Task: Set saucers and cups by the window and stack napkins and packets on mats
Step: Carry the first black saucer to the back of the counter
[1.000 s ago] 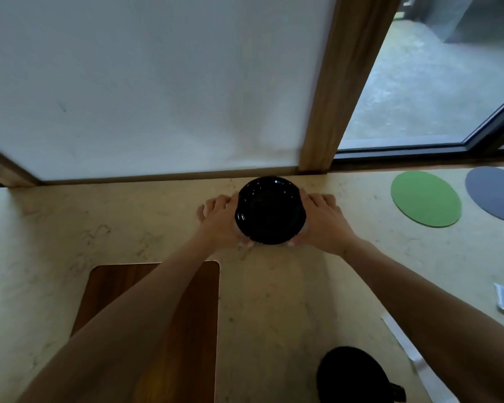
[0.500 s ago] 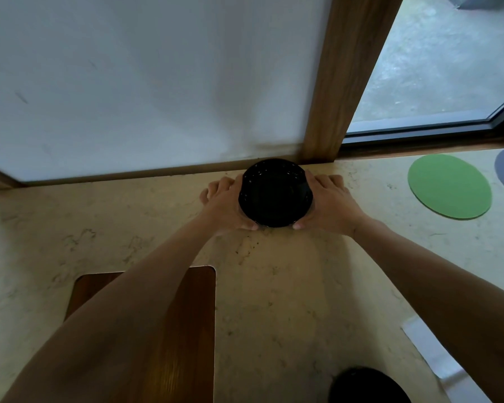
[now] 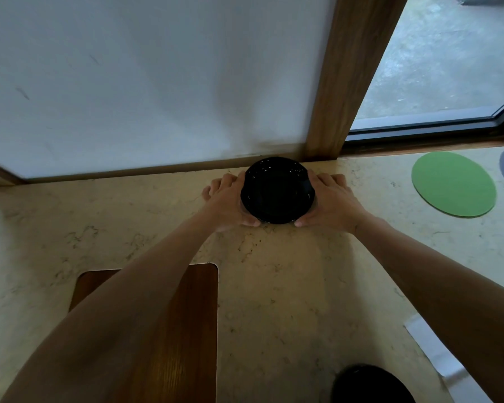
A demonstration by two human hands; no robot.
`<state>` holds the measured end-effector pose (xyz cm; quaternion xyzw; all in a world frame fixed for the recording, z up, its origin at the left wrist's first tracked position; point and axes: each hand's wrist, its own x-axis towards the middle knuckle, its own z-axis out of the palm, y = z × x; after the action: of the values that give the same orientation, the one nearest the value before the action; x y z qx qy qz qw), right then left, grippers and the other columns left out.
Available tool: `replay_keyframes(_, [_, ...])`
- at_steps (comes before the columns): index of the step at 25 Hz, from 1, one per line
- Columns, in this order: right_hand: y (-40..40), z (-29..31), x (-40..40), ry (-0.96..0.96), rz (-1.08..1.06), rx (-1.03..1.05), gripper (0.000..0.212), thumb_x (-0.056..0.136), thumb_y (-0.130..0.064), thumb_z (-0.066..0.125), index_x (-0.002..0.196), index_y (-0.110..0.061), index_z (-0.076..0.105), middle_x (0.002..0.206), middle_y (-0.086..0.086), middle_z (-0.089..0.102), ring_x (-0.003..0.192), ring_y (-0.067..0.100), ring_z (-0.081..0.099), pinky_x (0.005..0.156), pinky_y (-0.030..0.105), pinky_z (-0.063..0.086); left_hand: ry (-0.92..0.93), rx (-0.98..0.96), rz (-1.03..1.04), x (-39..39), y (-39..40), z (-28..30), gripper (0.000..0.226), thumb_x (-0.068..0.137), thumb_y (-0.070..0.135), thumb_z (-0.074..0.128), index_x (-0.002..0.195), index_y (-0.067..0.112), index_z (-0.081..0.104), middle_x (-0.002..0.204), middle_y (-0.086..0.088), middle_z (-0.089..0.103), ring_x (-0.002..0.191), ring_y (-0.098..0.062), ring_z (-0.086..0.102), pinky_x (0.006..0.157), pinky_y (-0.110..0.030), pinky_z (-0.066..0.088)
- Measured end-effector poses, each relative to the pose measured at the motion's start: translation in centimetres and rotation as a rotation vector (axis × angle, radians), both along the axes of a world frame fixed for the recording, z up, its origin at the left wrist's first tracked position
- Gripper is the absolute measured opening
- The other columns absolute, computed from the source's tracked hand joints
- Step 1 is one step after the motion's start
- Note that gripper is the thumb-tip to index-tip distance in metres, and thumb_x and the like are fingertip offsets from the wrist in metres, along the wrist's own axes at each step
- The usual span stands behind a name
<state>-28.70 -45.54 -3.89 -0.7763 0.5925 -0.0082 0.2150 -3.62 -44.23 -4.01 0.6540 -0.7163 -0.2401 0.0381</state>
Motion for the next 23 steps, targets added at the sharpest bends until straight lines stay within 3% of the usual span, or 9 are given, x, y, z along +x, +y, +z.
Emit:
replay_keyframes(8, [0.2,0.0,-0.1,0.026,-0.009,0.031,0.117,0.069,-0.058,0.076,0.153,-0.021,0.005,0.156,0.005,0.027,0.141,0.033,0.016,0.112,0.051,0.028,-0.037,0.028,-0.005,0.3,0.0,-0.1,0.121,0.057,0.059,0.080,0.151,0.029,0.010,0.148,-0.006,0.025,0.138,-0.033,0.019,0.113,-0.058,0.012])
replay_keyframes(14, [3.3,2.4,-0.8,-0.085,-0.086,-0.021,0.107,0.074,-0.052,0.074,0.153,-0.025,0.007,0.159,-0.001,0.021,0.146,0.025,0.011,0.113,0.051,0.025,-0.109,0.043,0.060,0.3,2.5,1.4,0.120,0.063,0.061,0.077,0.152,0.024,0.006,0.152,-0.005,0.018,0.141,-0.030,0.016,0.115,-0.053,0.013])
replay_keyframes(23, [14.3,8.0,-2.2,0.007,-0.072,-0.109,0.085,0.085,-0.072,0.043,0.153,-0.035,0.008,0.161,-0.011,0.011,0.149,0.021,0.005,0.115,0.051,0.021,-0.023,-0.071,0.010,-0.2,14.3,7.5,0.113,0.068,0.079,0.057,0.153,0.029,0.004,0.157,0.002,0.011,0.144,-0.024,0.010,0.117,-0.051,0.008])
